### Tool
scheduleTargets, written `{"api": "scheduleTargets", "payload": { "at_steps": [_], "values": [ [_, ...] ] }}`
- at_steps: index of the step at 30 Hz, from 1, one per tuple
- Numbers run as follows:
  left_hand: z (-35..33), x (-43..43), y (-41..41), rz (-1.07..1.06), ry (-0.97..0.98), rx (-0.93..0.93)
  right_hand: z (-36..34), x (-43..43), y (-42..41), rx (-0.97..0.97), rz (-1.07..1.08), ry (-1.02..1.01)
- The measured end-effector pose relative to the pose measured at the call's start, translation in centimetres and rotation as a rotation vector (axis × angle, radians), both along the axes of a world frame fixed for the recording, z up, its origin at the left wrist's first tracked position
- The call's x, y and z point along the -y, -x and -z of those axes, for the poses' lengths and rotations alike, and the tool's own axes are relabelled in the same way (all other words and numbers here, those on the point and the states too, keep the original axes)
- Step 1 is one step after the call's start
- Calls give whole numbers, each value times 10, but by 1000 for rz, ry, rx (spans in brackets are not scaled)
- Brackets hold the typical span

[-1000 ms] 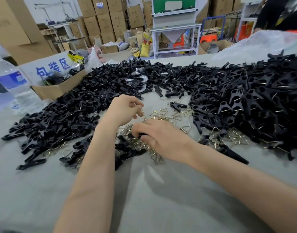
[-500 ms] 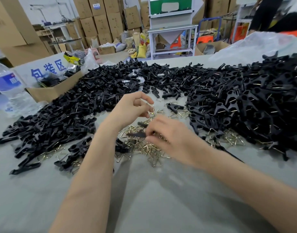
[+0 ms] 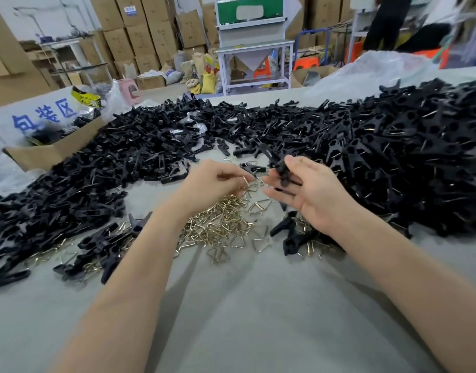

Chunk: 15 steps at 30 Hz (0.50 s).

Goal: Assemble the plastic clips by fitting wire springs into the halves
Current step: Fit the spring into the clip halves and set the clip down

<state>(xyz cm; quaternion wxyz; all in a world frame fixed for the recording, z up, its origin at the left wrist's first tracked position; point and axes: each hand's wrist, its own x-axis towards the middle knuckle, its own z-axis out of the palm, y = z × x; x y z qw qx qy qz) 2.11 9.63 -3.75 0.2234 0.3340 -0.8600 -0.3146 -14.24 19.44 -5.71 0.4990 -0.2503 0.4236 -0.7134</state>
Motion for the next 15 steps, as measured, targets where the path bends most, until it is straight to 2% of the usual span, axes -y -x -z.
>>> {"api": "scheduleTargets", "payload": {
  "at_steps": [3,5,15],
  "values": [
    [1,-7,7,47,-263,-157,0,0,-4,56,-9,17],
    [2,-9,10,70,-350,-200,0,0,-4,76,-3,27],
    [8,-4,10,55,-434,-279,4,0,-5,83,-11,17]
  ]
}}
